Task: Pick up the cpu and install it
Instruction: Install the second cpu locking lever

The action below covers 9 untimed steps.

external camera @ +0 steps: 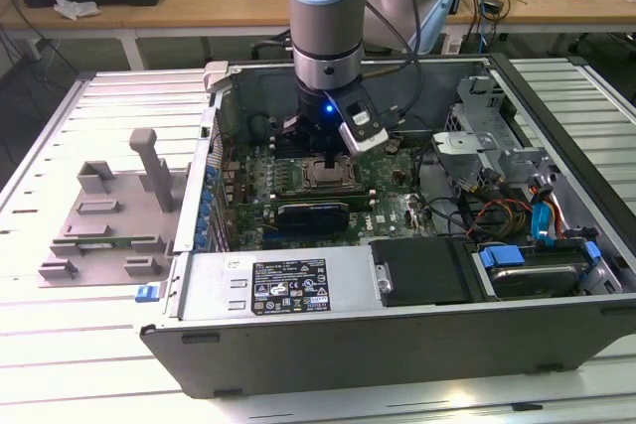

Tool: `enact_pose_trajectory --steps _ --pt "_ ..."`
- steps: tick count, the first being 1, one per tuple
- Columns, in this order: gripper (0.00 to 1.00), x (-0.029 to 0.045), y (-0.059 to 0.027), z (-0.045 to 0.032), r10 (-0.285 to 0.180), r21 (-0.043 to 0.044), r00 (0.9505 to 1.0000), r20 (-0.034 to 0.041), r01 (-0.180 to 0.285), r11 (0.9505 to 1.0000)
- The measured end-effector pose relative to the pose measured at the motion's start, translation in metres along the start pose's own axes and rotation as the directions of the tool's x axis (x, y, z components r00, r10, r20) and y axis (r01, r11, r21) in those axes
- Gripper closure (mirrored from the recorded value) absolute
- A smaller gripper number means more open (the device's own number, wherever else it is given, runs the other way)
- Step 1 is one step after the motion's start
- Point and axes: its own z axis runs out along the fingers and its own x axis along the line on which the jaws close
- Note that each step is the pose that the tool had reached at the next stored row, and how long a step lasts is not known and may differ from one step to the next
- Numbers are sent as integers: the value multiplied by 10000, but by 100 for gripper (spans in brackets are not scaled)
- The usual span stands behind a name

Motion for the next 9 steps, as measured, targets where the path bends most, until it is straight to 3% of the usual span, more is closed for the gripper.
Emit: enact_pose_trajectory --steps 9 --pt "89 0 0 -3 0 11 10000 0 0 10000"
